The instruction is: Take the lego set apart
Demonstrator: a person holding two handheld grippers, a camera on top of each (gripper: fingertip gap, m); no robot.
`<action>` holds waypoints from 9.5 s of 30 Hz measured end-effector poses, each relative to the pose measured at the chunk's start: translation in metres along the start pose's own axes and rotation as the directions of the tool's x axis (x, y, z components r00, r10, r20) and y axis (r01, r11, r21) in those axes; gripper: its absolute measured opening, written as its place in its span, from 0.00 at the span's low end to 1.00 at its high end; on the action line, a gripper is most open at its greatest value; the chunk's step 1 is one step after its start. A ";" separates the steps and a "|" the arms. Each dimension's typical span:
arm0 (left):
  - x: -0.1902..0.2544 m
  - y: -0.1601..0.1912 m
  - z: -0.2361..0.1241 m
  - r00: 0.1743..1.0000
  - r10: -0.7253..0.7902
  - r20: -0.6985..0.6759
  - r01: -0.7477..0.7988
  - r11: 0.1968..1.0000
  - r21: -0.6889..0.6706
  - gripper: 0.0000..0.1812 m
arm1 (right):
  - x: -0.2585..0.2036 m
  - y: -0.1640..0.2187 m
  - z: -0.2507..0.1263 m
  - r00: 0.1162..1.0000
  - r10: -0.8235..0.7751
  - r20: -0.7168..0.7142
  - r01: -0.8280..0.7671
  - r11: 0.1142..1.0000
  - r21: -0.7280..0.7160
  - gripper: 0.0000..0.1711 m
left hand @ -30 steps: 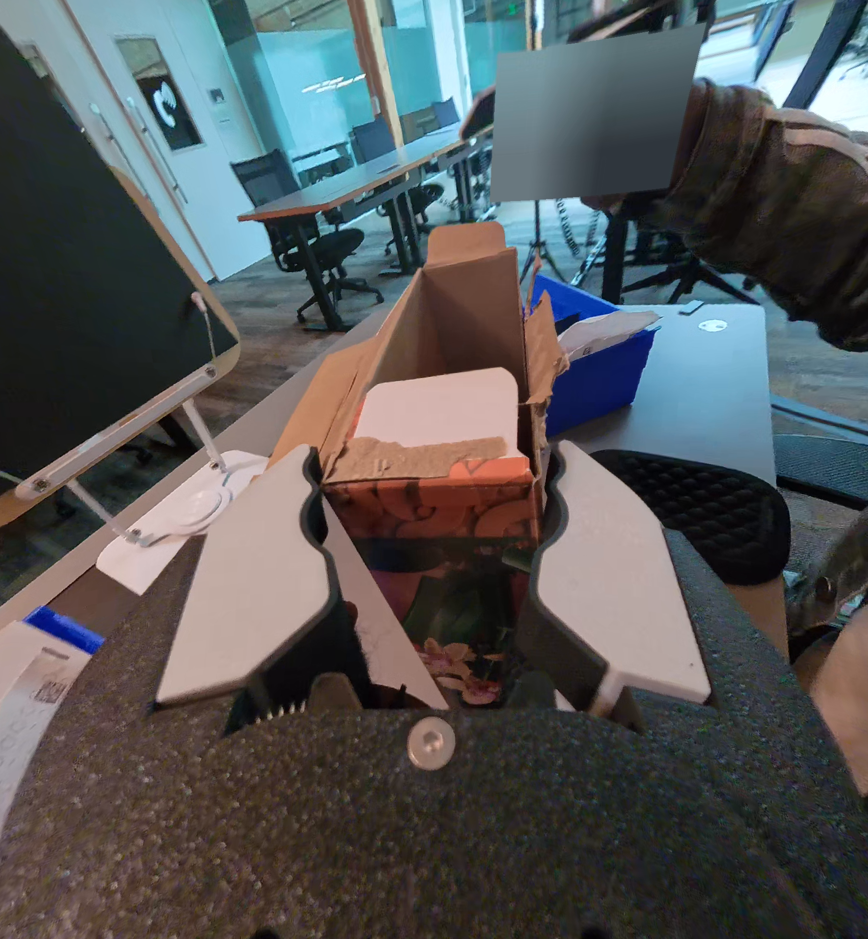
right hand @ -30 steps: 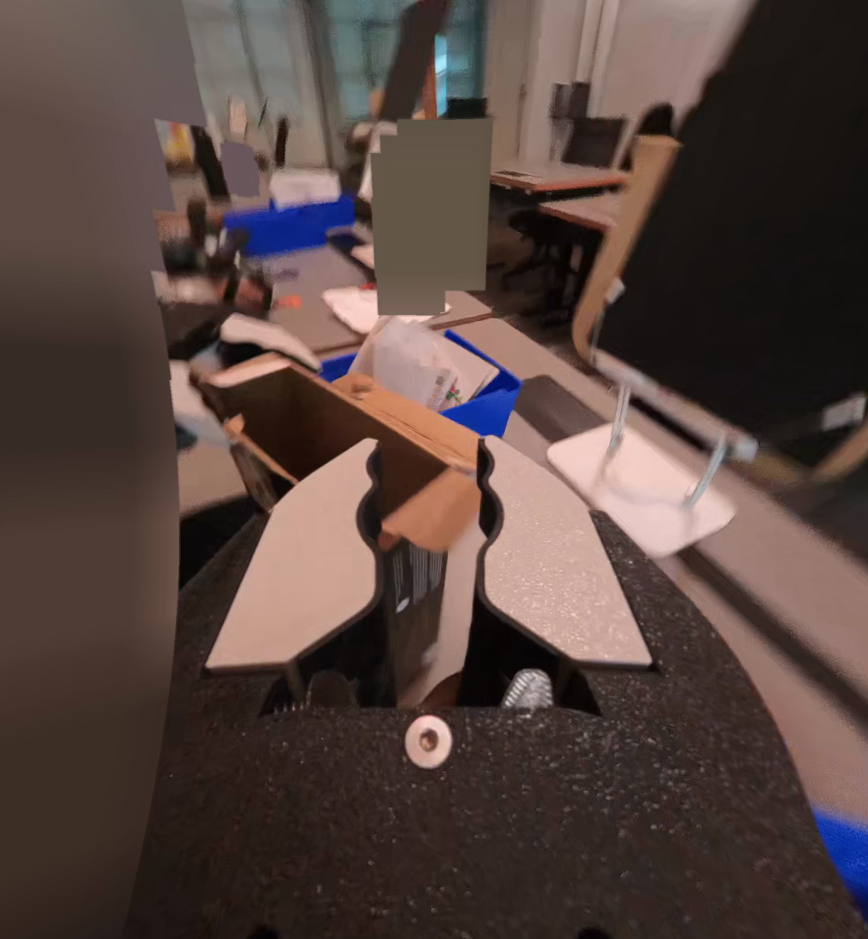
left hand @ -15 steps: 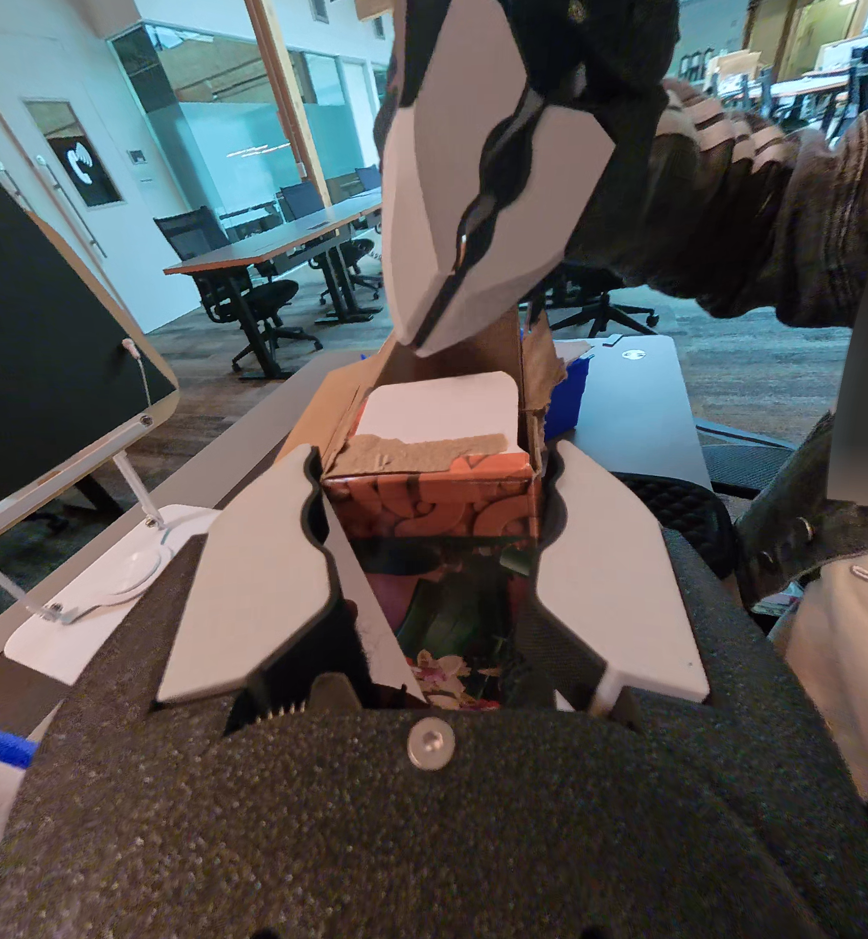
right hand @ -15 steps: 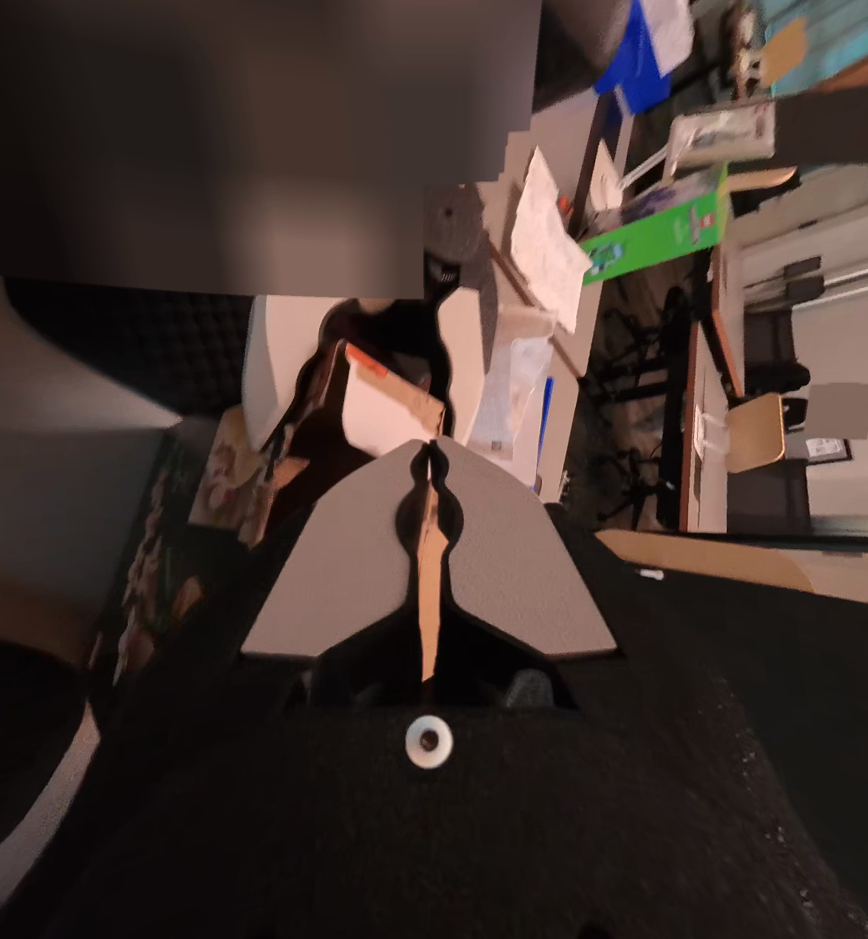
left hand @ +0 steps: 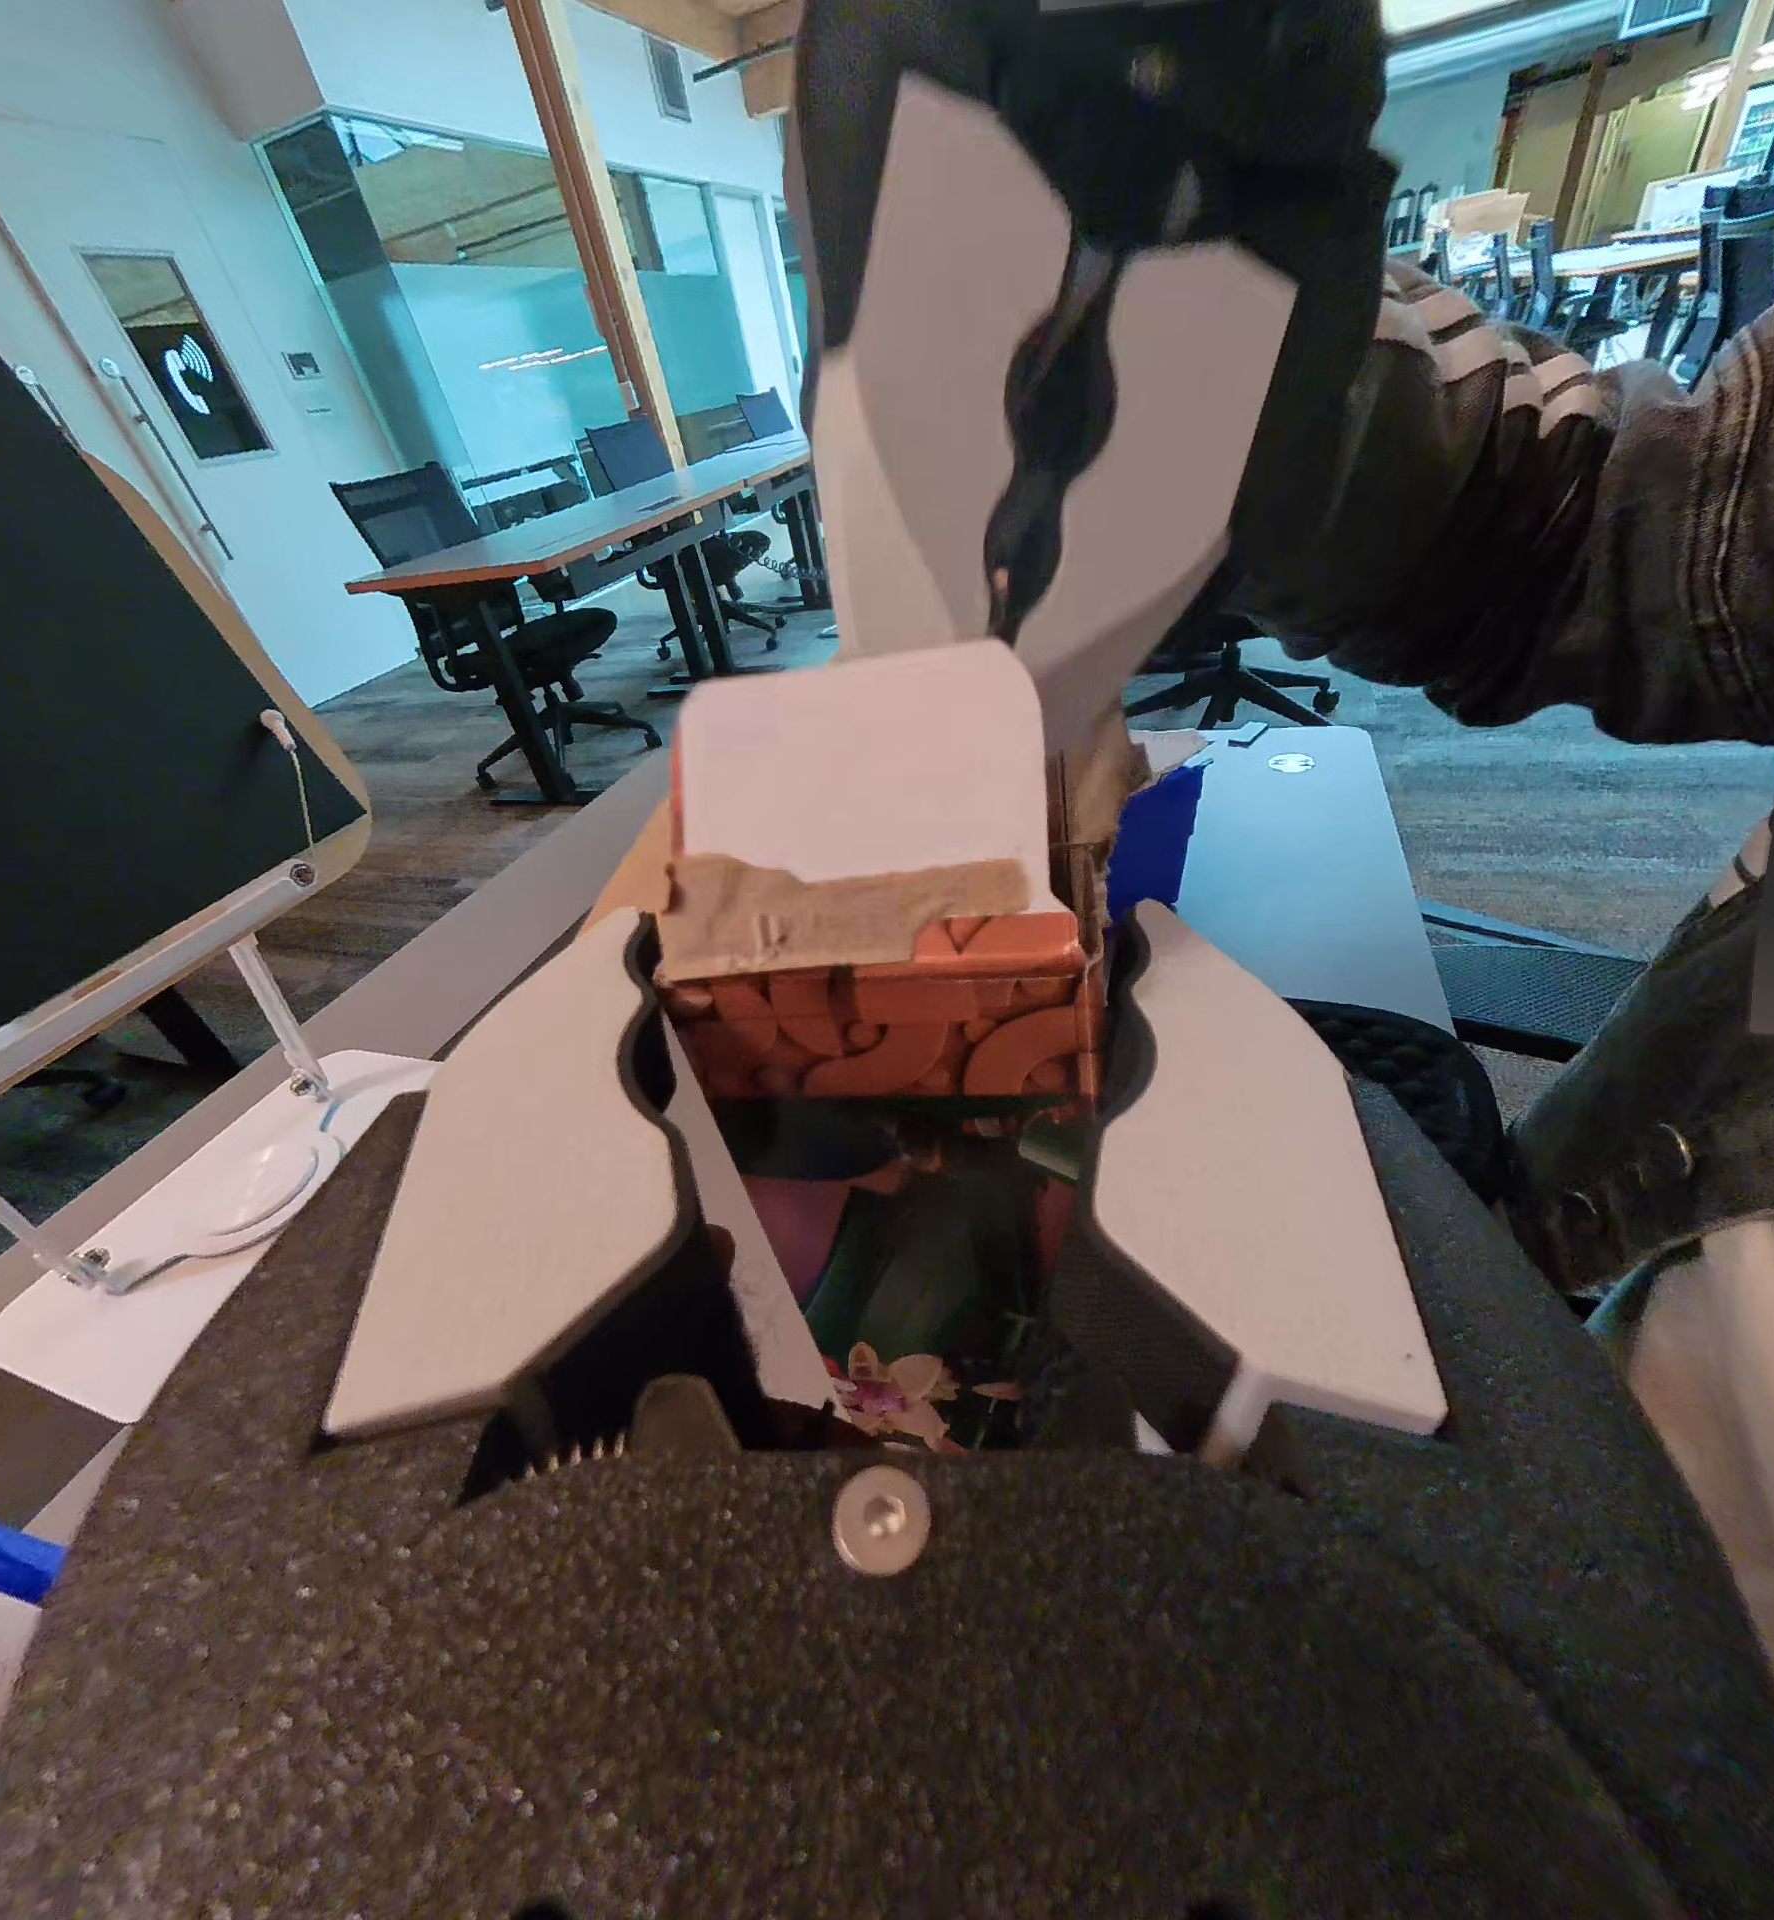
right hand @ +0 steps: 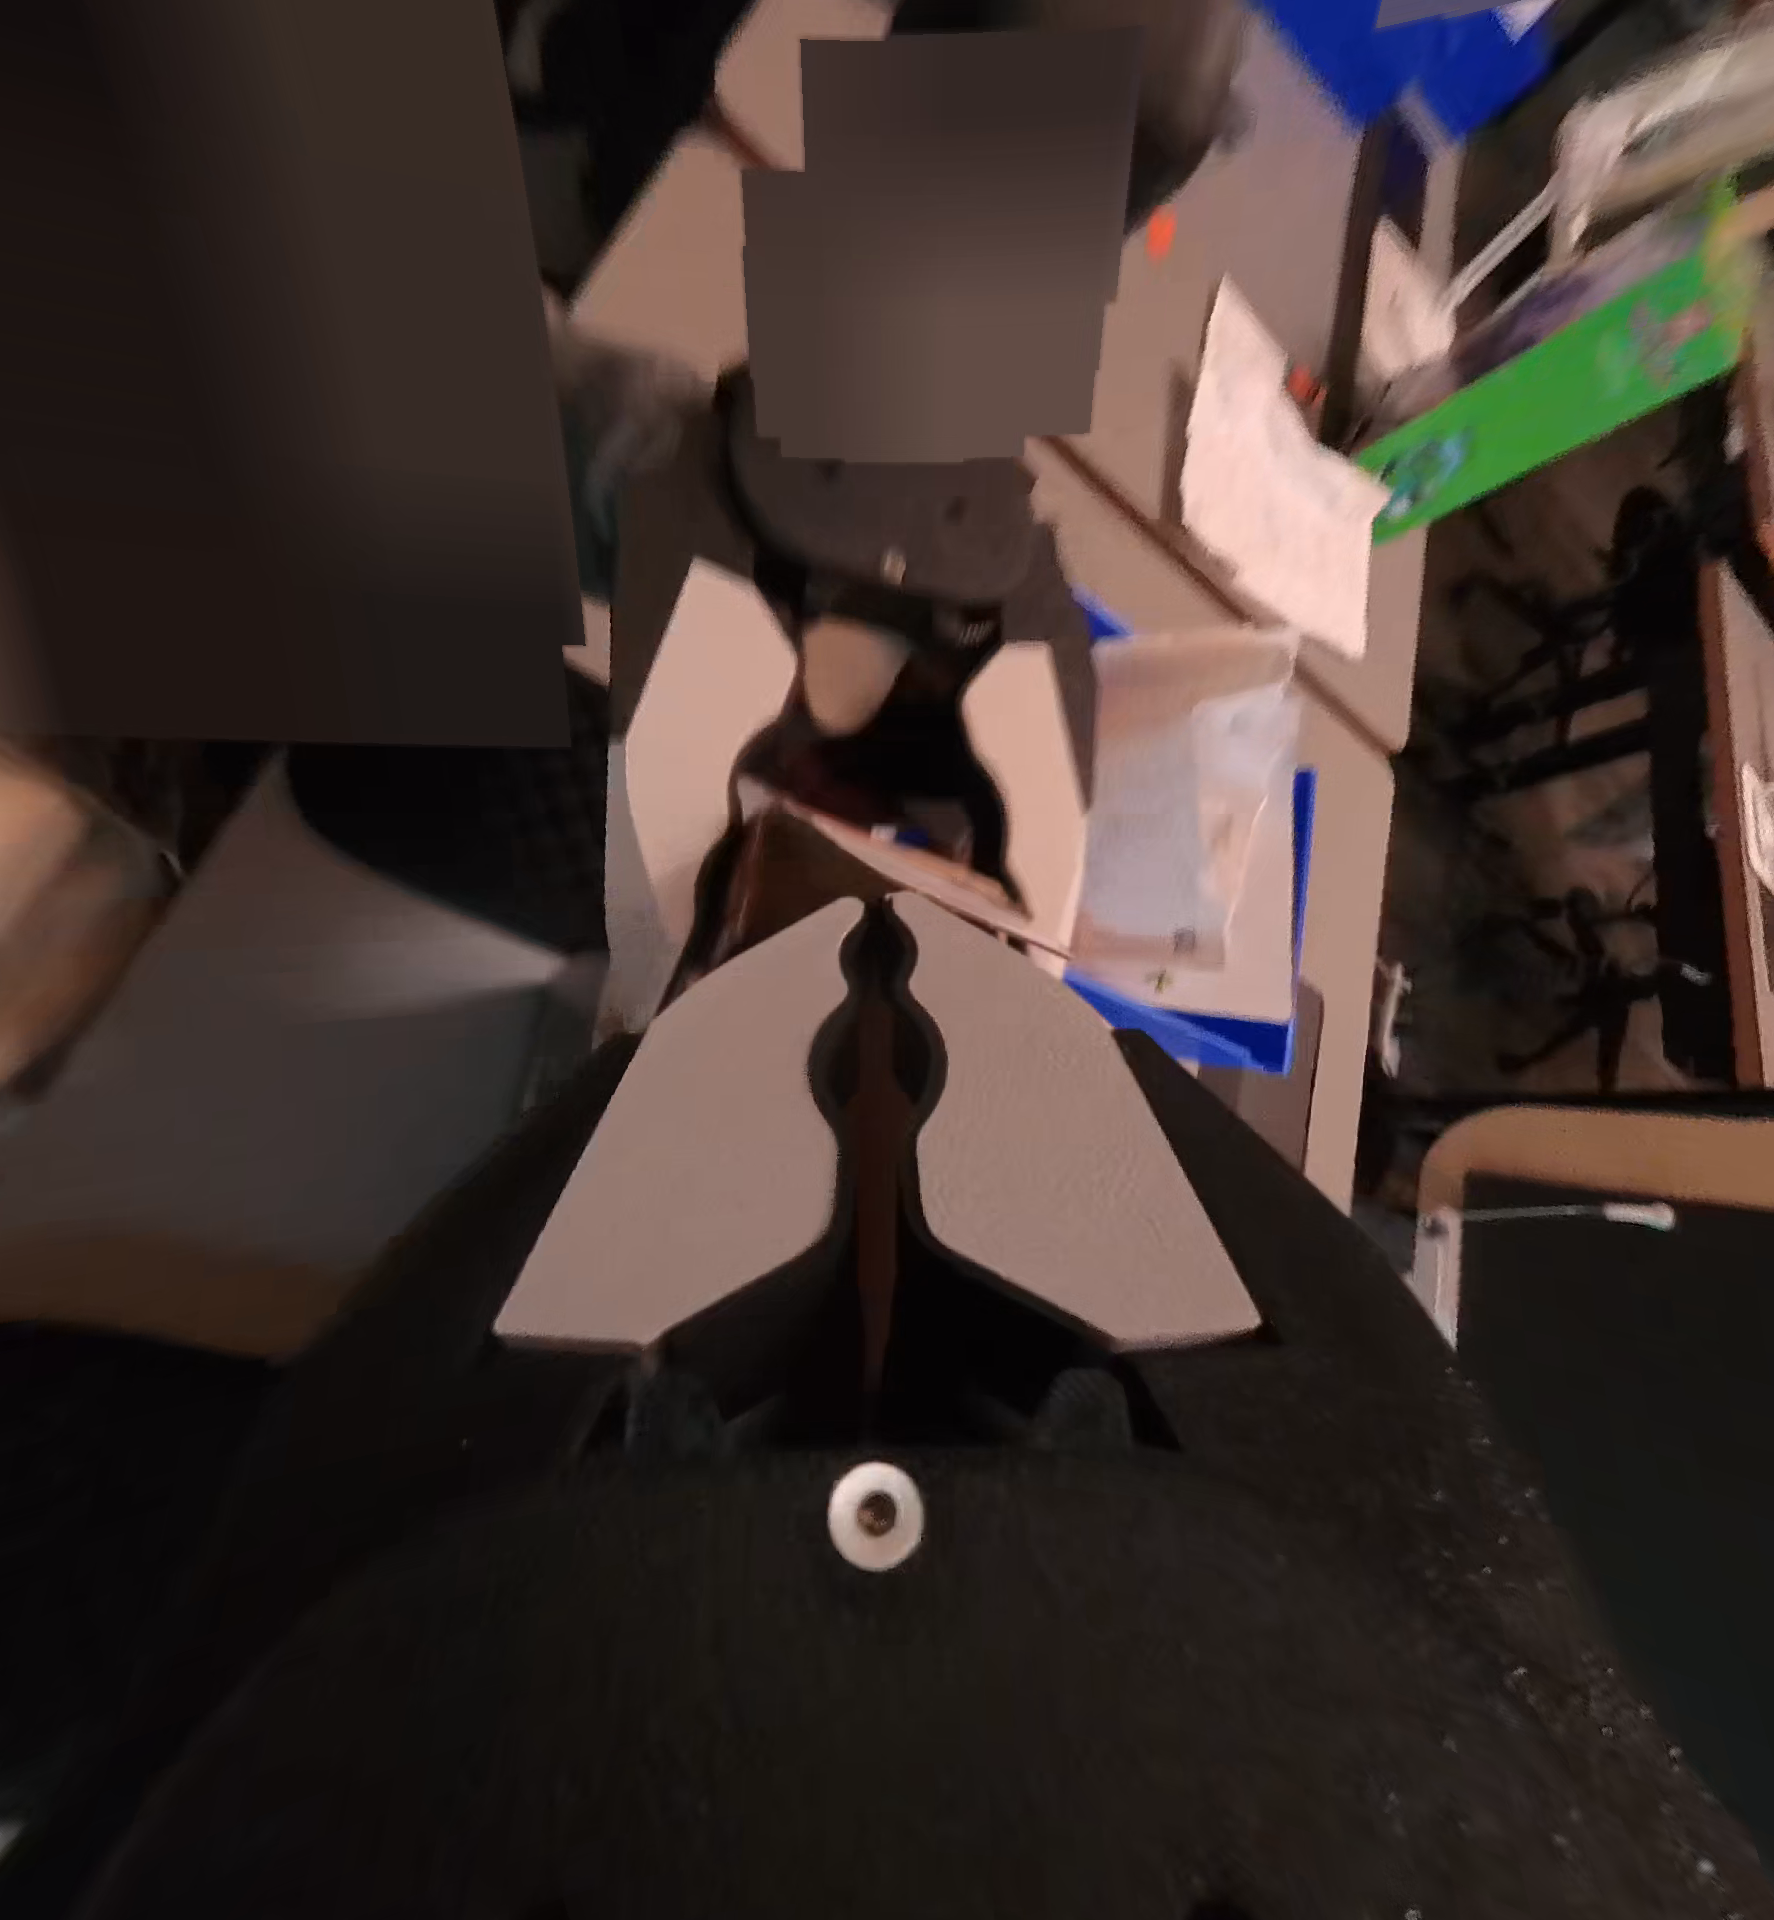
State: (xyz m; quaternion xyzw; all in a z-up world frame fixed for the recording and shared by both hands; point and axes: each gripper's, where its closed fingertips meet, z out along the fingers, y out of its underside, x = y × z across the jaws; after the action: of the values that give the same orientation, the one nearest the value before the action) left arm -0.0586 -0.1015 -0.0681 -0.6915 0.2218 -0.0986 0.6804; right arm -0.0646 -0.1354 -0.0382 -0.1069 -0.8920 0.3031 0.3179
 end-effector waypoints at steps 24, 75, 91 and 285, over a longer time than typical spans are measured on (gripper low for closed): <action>-0.001 -0.002 0.002 1.000 -0.012 -0.005 0.012 0.998 0.054 0.45 | -0.003 -0.006 0.035 0.865 0.366 0.342 -0.144 0.836 -0.529 0.00; -0.049 0.070 -0.229 0.812 0.035 0.583 0.042 0.992 -0.118 0.25 | -0.015 0.117 -0.027 0.921 0.382 0.079 -0.246 0.725 -0.644 0.04; -0.309 0.130 -0.172 0.999 0.009 0.038 0.026 0.540 -0.841 0.27 | 0.000 0.067 -0.068 0.868 0.496 0.017 -0.473 0.838 -0.272 0.26; -0.016 0.072 0.016 0.976 -0.139 0.167 0.149 0.988 -0.049 0.42 | 0.084 0.029 -0.147 0.979 0.203 -0.010 -0.159 0.734 -0.660 0.01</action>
State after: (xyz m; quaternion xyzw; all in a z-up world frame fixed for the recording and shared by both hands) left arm -0.0778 -0.0786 -0.1369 -0.7319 0.1176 -0.0837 0.6660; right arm -0.0370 -0.0112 0.0765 -0.2885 -0.9362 0.0028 0.2010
